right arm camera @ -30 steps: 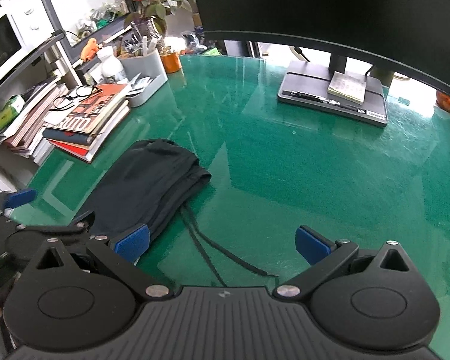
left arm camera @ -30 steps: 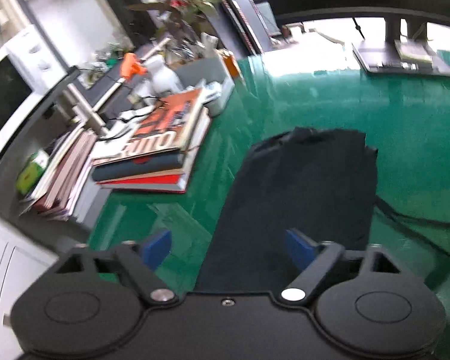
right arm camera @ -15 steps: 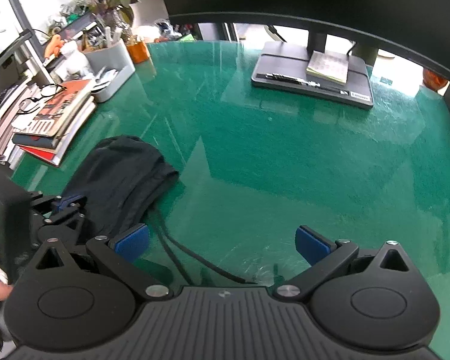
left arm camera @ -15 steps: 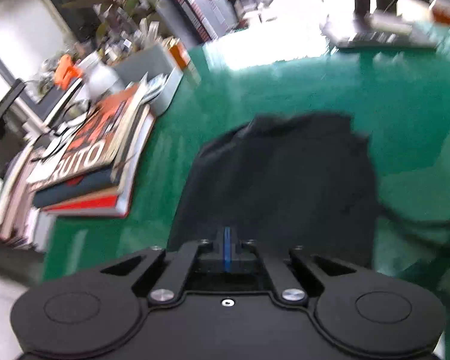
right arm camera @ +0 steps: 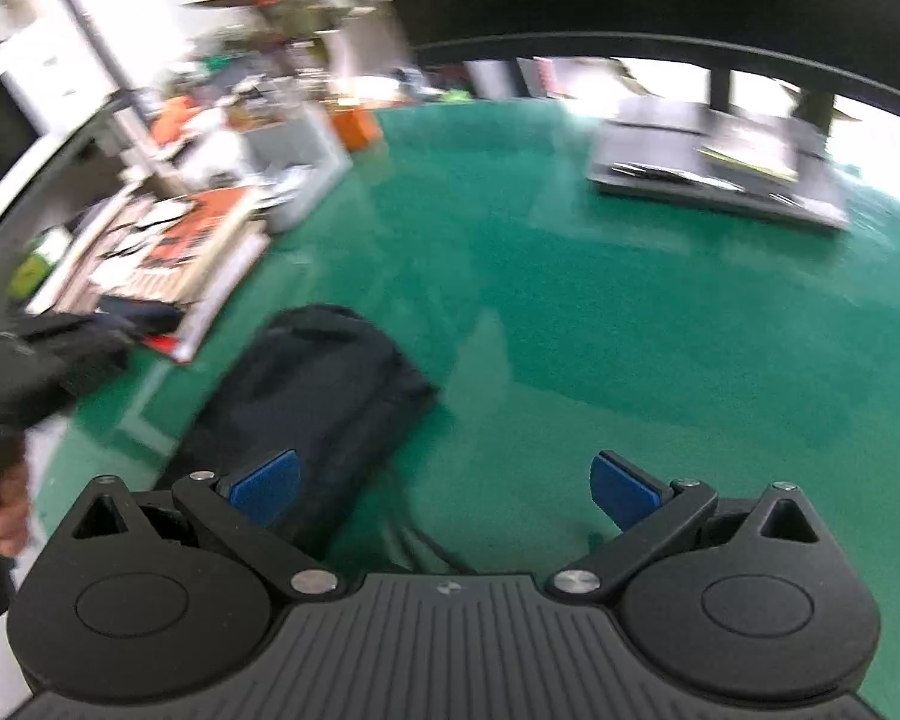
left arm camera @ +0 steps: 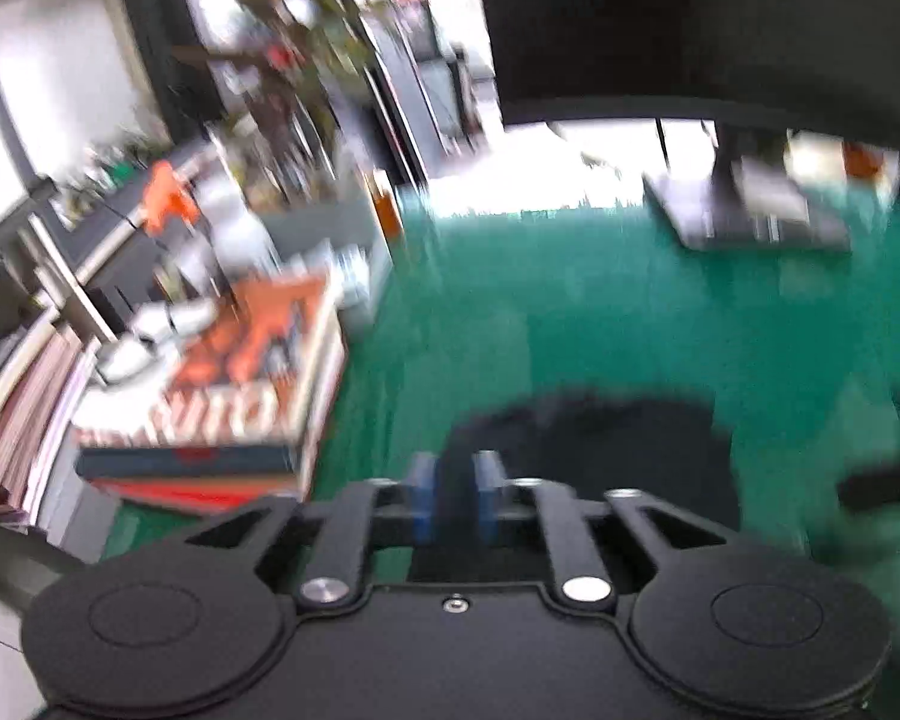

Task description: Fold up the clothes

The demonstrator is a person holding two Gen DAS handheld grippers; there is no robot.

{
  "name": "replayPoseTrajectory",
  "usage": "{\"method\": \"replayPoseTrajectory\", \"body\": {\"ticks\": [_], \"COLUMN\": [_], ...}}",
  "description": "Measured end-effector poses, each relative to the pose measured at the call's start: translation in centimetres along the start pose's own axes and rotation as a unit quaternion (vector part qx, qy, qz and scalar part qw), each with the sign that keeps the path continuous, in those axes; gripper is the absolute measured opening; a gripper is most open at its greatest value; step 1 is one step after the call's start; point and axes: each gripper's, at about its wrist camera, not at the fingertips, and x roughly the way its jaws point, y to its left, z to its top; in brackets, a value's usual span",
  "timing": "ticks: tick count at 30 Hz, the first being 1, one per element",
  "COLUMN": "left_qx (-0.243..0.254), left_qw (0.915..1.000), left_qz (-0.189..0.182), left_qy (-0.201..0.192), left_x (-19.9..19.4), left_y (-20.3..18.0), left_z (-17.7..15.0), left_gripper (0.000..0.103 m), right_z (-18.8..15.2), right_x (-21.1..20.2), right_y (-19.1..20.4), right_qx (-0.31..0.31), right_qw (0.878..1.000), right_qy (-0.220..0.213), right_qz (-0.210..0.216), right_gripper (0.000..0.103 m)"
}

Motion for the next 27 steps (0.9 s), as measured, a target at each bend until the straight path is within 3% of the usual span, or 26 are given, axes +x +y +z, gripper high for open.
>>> {"method": "replayPoseTrajectory", "body": {"ticks": [2, 4, 6, 11, 12, 13, 14, 15, 16, 20, 22, 27], "left_qx": [-0.003, -0.008, -0.018, -0.030, -0.029, -0.028, -0.027, -0.028, -0.029, 0.010, 0.048, 0.117], "left_qw": [0.9999, 0.9997, 0.9994, 0.9984, 0.9982, 0.9981, 0.9979, 0.9979, 0.9979, 0.9968, 0.9951, 0.9876], "left_qz": [-0.001, 0.006, 0.015, 0.018, 0.020, 0.022, 0.023, 0.017, 0.006, -0.063, -0.081, -0.099], "left_qy": [0.016, 0.022, 0.027, 0.044, 0.047, 0.051, 0.054, 0.055, 0.057, 0.048, 0.029, -0.034], "left_x": [0.3, 0.3, 0.2, 0.2, 0.2, 0.2, 0.2, 0.2, 0.2, -0.6, -1.2, -1.7], "left_y": [0.2, 0.7, 1.3, 2.4, 2.5, 2.7, 2.8, 3.0, 3.1, 2.3, 1.1, -2.5], "left_z": [-1.3, -2.3, -3.2, -4.9, -5.3, -5.8, -6.1, -6.3, -6.7, -7.1, -7.0, -5.2], "left_gripper": [0.048, 0.066, 0.076, 0.082, 0.084, 0.084, 0.084, 0.084, 0.084, 0.084, 0.094, 0.103], "right_z": [0.1, 0.3, 0.8, -0.7, -1.1, -1.6, -1.6, -1.4, -1.2, 0.9, 1.9, 3.7], "right_x": [1.5, 3.0, 4.2, 7.7, 8.3, 9.0, 8.9, 8.6, 8.3, 6.8, 5.4, 0.4], "right_y": [1.8, 3.6, 5.2, 7.9, 8.3, 8.7, 8.8, 8.8, 8.8, 7.6, 6.7, 5.6], "right_qx": [-0.057, -0.114, -0.166, -0.273, -0.292, -0.311, -0.318, -0.318, -0.319, -0.232, -0.190, -0.111], "right_qw": [0.998, 0.993, 0.985, 0.961, 0.956, 0.950, 0.948, 0.948, 0.948, 0.972, 0.980, 0.981], "right_qy": [-0.010, -0.020, -0.027, -0.013, -0.010, -0.007, -0.010, -0.016, -0.022, -0.007, -0.015, -0.050], "right_qz": [0.017, 0.034, 0.049, 0.028, 0.021, 0.014, 0.007, 0.001, -0.006, 0.034, 0.055, 0.148], "right_gripper": [0.103, 0.103, 0.103, 0.102, 0.099, 0.089, 0.069, 0.046, 0.010, 0.009, 0.008, 0.008]}}
